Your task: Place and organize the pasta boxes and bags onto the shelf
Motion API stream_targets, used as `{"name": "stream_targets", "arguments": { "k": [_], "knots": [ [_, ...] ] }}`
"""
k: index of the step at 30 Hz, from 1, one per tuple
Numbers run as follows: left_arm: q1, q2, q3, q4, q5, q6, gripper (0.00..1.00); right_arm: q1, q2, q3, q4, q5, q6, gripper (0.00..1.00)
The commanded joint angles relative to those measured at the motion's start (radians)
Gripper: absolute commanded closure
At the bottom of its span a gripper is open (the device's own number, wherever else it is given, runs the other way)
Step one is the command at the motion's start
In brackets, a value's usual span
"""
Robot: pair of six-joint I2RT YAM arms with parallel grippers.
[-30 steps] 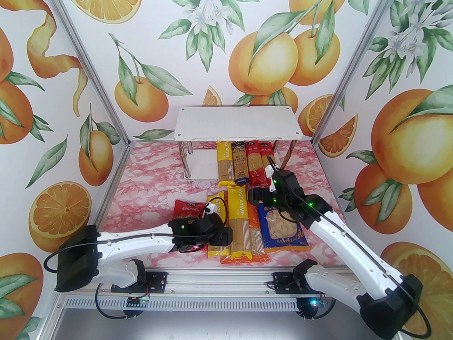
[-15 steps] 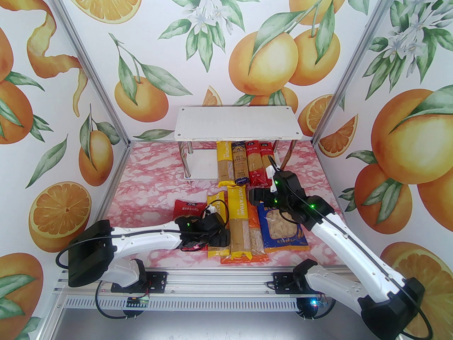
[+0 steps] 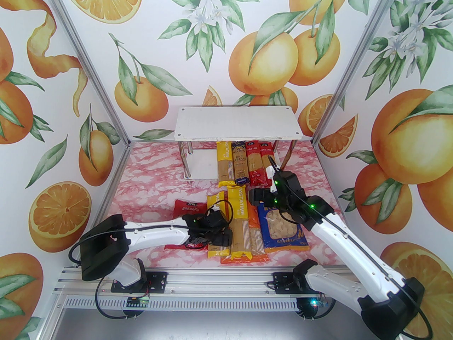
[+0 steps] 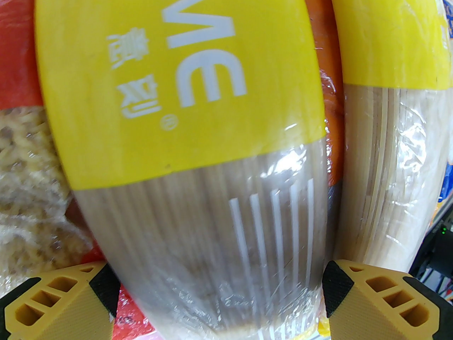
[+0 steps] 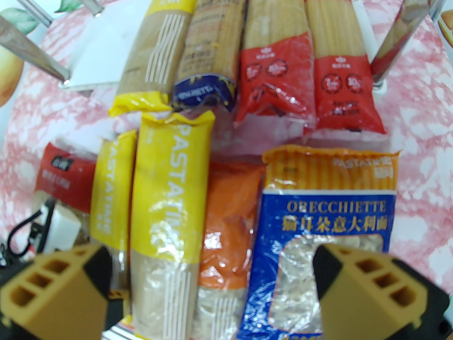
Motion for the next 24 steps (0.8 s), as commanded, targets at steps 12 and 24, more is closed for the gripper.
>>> {"name": "stream_targets", "arguments": {
  "k": [12,24],
  "knots": [
    [0.005,0.026,0.083,-0.022,0.034,0.055,0.42,-0.005,-0.009,-0.02,0.01,0.004,0.002,0.0],
    [0.009,-0.023,0.063,-0.049,0.019,0.041,0.9,-0.005,-0.018,-0.025,0.016,-0.003,0.004,0.0]
  ]
}}
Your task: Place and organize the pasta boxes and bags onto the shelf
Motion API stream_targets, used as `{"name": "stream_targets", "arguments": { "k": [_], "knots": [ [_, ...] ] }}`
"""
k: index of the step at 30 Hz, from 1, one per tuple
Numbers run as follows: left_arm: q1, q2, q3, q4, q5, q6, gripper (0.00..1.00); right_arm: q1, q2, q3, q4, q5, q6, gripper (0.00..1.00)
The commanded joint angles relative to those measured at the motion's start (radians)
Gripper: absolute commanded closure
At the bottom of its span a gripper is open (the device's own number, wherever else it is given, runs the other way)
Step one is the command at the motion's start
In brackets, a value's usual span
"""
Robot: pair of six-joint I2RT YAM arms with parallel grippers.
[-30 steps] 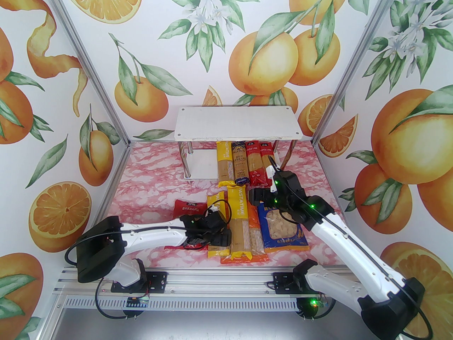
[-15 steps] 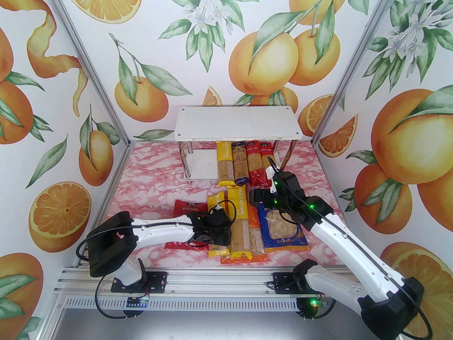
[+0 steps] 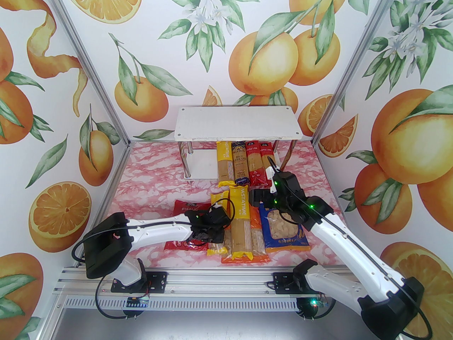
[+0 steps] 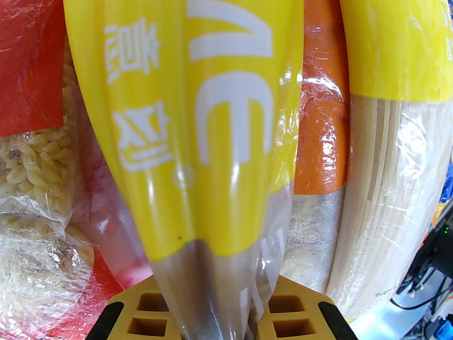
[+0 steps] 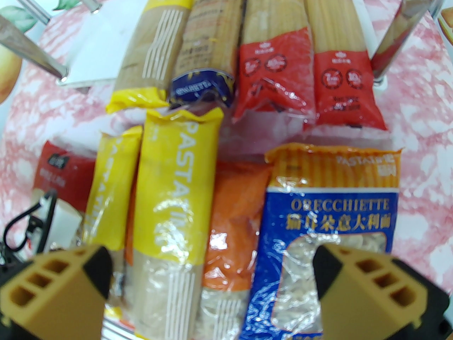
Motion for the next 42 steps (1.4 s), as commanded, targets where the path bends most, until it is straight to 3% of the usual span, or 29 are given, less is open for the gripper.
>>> {"name": "stream_targets", "arguments": {
  "k": [1,2,9,18,23,30,37,42],
  "knots": [
    [-0.004,-0.042,0.006,0.024,0.001,0.015,0.96,-0.005,-0.019,-0.015,0.015,-0.002,0.006,0.0],
    [-0.005,-0.055,0.0,0.027,-0.008,0.012,1.0,-0.006,-0.02,-0.015,0.015,-0.003,0.006,0.0],
    [0.001,-0.211,-0.076,0.058,-0.097,-0.007,1.0,-0.005,-0.022,-0.012,0.016,0.001,0.008,0.0],
    [0.018,-0.393,-0.084,-0.032,-0.168,-0.018,1.0,-0.005,-0.005,0.004,0.033,-0.01,0.016,0.0],
    [0.07,-0.45,-0.071,-0.036,-0.177,0.018,1.0,-0.004,0.016,0.019,0.037,-0.031,0.016,0.0],
    [0.202,-0.445,-0.023,0.007,-0.171,0.127,1.0,-0.004,0.04,0.033,0.038,-0.041,0.011,0.0],
    [0.345,-0.335,0.069,0.098,-0.132,0.259,1.0,-0.004,0.068,0.049,0.036,-0.039,0.003,0.0],
    [0.369,-0.271,0.113,0.103,-0.072,0.286,1.0,-0.005,0.078,0.062,0.023,-0.039,0.0,0.0]
  ]
}}
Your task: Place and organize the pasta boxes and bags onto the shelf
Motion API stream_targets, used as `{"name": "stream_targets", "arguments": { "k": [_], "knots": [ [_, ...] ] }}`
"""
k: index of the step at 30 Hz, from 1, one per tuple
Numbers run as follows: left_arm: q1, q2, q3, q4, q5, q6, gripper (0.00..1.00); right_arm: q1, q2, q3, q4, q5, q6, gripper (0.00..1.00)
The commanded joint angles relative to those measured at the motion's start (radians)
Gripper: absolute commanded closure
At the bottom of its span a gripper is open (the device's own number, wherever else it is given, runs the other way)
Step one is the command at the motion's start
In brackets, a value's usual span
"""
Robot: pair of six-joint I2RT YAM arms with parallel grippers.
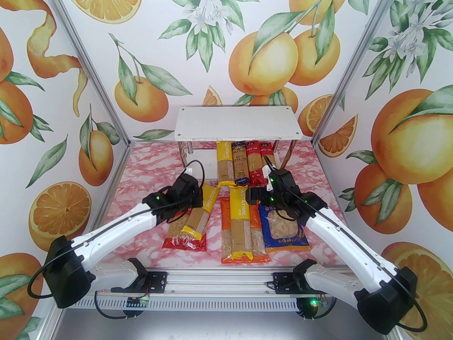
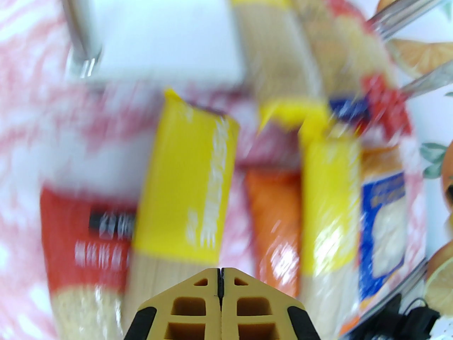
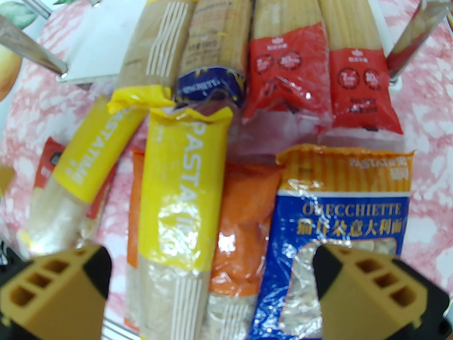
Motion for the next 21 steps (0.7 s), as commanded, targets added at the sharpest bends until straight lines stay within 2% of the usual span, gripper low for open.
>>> {"name": "stream_targets", "arguments": {
  "k": [1,7,13,16,19,21],
  "knots": [
    [0.001,0.019,0.019,0.037,0.051,0.04,1.0,-0.005,-0.001,0.027,0.002,-0.005,-0.007,0.0],
    [-0.03,-0.052,-0.044,-0.039,0.014,0.012,1.0,-0.005,0.004,-0.003,0.011,-0.016,0.0,0.0],
    [-0.108,-0.089,-0.043,-0.158,-0.074,-0.006,0.71,-0.002,0.01,-0.013,0.015,-0.046,0.006,0.01],
    [-0.144,-0.081,-0.047,-0.164,-0.09,-0.024,0.6,0.005,0.002,-0.02,0.012,-0.052,0.012,0.01],
    [-0.192,-0.058,-0.062,-0.151,-0.113,-0.068,0.55,0.036,-0.014,-0.058,0.008,-0.059,0.036,0.04],
    [-0.2,-0.057,-0.08,-0.129,-0.114,-0.091,0.55,0.072,-0.023,-0.094,0.014,-0.059,0.064,0.06]
  ]
}}
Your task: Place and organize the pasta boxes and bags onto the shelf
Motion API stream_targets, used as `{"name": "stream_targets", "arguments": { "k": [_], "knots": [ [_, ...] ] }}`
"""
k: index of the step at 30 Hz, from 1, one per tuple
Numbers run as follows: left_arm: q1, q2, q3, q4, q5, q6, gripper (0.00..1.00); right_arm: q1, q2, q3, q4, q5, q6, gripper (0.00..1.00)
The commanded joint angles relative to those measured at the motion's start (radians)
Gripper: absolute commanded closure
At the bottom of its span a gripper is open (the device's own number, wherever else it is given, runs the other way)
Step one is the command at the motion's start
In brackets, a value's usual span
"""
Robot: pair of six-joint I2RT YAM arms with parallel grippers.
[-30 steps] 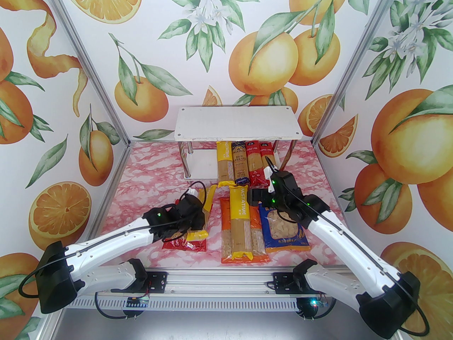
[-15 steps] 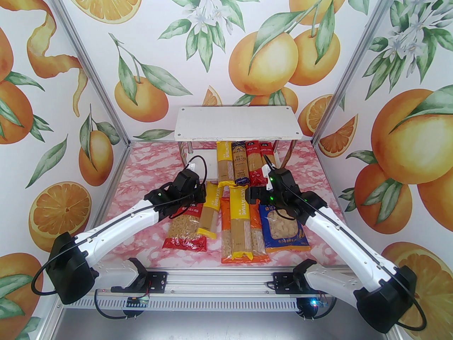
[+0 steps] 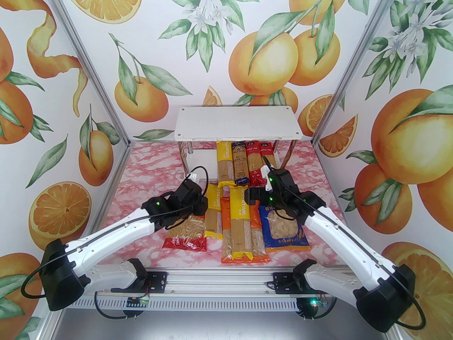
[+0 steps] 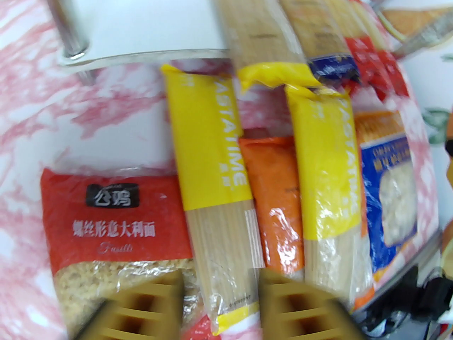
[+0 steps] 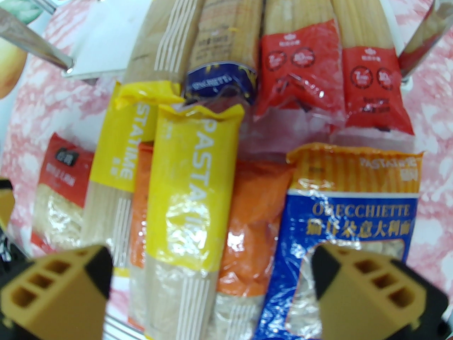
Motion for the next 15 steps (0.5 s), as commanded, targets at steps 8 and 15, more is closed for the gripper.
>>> {"name": "stream_targets", "arguments": {
  "k": [8,15],
  "knots": [
    [-0.03,-0.06,-0.078,0.004,-0.053,-0.082,0.45,0.311,-0.03,-0.196,0.039,0.145,0.261,0.04],
    [-0.028,-0.136,-0.118,-0.01,-0.068,-0.087,0.41,0.398,0.042,-0.208,0.06,0.223,0.343,0.02]
  ]
}}
